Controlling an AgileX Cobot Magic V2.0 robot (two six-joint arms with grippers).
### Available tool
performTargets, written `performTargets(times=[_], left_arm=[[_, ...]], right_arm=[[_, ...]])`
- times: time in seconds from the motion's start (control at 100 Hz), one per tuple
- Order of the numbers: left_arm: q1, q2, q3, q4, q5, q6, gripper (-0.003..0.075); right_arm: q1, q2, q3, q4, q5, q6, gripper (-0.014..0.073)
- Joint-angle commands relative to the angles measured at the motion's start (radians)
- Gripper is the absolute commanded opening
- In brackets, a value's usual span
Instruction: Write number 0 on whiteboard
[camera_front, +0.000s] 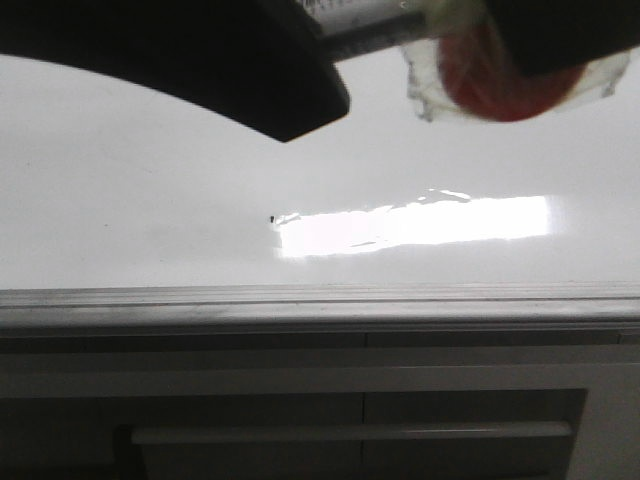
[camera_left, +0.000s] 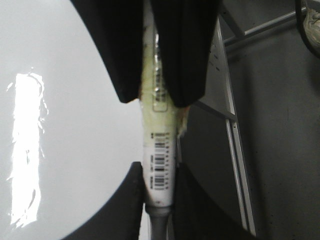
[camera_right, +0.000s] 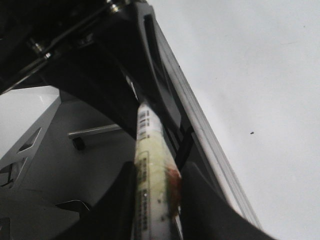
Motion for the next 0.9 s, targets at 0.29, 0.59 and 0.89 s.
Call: performTargets(times=[0.29,0.59,0.89], left_arm=[[-0.011,-0.074,-0.064,0.002,-0.128,-0.164,0.0257],[-0.013,-0.315,-0.062,-0.062,-0.062,-0.237,0.033],[-0.013,-0.641,0.073,0.192,0.067,-0.665,-0.002]], right_arm=[[-0.04,0.002,-0.034,-0.003,-0.026,0.023,-0.0058],[-0.203,-0.05,-0.034,-0.003,0.04,0.189,-0.0057],[-0.406,-0.065,-0.035,-0.131,0.053,0.453,-0.0055]])
